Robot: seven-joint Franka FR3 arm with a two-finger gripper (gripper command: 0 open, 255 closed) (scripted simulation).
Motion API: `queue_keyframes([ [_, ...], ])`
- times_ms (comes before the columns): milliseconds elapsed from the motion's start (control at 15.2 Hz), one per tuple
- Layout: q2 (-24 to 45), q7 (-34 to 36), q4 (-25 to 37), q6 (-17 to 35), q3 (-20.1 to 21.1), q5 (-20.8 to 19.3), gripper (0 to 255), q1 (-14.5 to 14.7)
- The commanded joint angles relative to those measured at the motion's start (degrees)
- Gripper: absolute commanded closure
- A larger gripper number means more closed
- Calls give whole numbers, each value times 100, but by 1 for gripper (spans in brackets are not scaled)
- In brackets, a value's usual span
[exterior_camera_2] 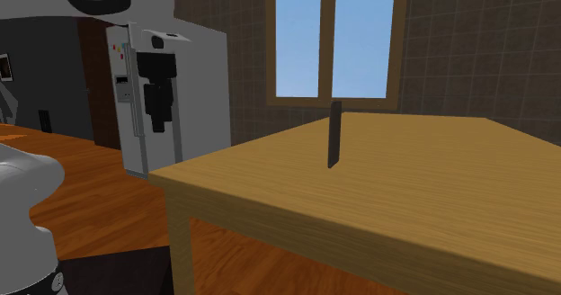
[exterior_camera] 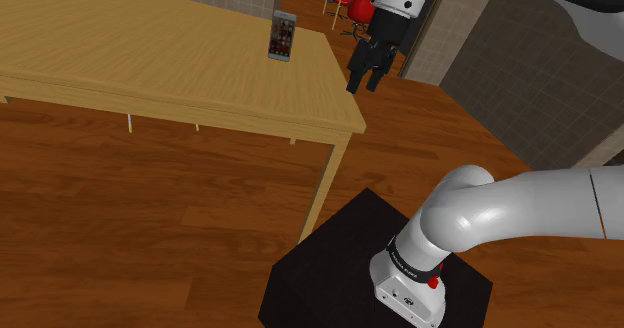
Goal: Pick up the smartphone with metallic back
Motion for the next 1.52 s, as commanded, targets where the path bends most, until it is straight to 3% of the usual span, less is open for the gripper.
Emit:
queue_keyframes([
  [0, 0, 0, 0, 0, 0, 0, 0, 0],
  [462, -75, -1747, -908, 2347, -1059, 202, 0, 195],
  [792, 326, -3261, -1106, 3891, -2021, 793, 0, 720],
  [1122, 877, -5139, -845, 5030, -3326, 1881, 0, 1860],
  [1452, 1278, -7274, -122, 5489, -5058, 3320, 0, 3637],
])
